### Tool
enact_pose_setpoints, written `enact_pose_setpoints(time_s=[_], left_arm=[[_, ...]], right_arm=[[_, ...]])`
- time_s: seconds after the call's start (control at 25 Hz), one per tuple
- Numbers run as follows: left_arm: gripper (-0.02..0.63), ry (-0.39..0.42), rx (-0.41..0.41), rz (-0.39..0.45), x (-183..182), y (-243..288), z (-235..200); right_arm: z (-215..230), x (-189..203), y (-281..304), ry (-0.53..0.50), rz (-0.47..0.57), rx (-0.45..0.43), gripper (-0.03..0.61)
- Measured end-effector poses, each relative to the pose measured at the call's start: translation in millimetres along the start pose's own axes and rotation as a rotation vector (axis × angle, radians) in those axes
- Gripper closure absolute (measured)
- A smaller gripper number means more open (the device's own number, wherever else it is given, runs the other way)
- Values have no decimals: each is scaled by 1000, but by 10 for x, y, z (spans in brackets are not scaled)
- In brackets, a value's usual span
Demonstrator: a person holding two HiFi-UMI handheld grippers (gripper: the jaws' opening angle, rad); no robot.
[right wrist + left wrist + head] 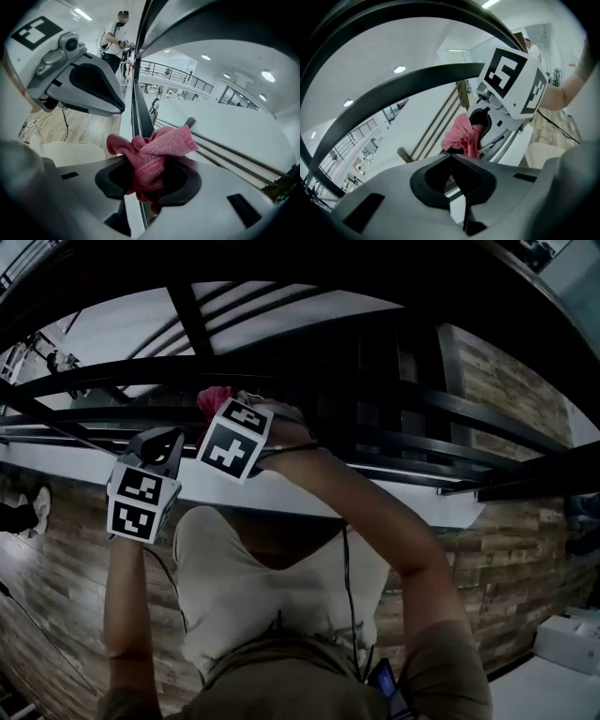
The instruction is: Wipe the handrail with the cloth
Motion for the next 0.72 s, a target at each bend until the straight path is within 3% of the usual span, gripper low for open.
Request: enact_pose_setpoints(time_s=[0.12, 0.44, 0.72], left_arm=[[595, 13, -33, 62, 8, 32, -15], [595, 21, -22, 52, 154, 96, 179], [595, 45, 3, 70, 117, 84, 310]], right_arm=[[5, 19, 6, -46, 6, 27, 430], [-32, 147, -81, -119, -24, 136, 430], [6, 591, -394, -68, -83, 183, 430]])
Point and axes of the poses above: the fingertips, and each gripper's own axes: y forward along the fingers, z to its right, x out of its underside, the point moved 1 cm from there along -y, backward along the fingers, and after that the axes turned 7 degrees about -y, right-handed, at the moved point
